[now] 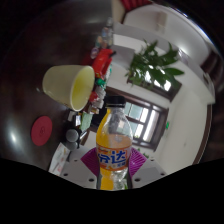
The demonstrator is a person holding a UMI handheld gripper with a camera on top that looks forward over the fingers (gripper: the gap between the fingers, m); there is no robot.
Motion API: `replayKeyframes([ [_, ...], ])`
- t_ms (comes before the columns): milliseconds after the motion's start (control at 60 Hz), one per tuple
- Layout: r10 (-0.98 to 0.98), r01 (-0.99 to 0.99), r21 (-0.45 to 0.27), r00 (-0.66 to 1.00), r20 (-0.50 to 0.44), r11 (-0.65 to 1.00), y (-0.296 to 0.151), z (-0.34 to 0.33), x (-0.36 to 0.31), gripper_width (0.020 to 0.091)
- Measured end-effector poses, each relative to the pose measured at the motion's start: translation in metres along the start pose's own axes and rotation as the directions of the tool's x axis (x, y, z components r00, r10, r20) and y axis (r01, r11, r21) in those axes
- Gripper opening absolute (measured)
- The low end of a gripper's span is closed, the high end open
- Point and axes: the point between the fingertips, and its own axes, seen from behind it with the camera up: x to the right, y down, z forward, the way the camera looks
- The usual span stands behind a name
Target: Pour water
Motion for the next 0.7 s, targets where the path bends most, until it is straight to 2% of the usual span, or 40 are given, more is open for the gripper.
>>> replayKeyframes([
  [100, -0.196, 0.197, 0.036, 0.98, -0.019, 0.98, 0.0, -0.003, -0.001, 0.0347],
  [250, -0.38, 0.382, 0.032, 0.923, -0.069, 0.923, 0.006, -0.008, 0.002, 0.0353],
  [517, -0.403, 0.405, 0.015, 0.913, -0.06, 0.914, 0.045, -0.011, -0.006, 0.0344],
  [700, -0.271, 0.271, 0.007, 0.962, -0.044, 0.963, 0.072, -0.014, -0.005, 0.0348],
])
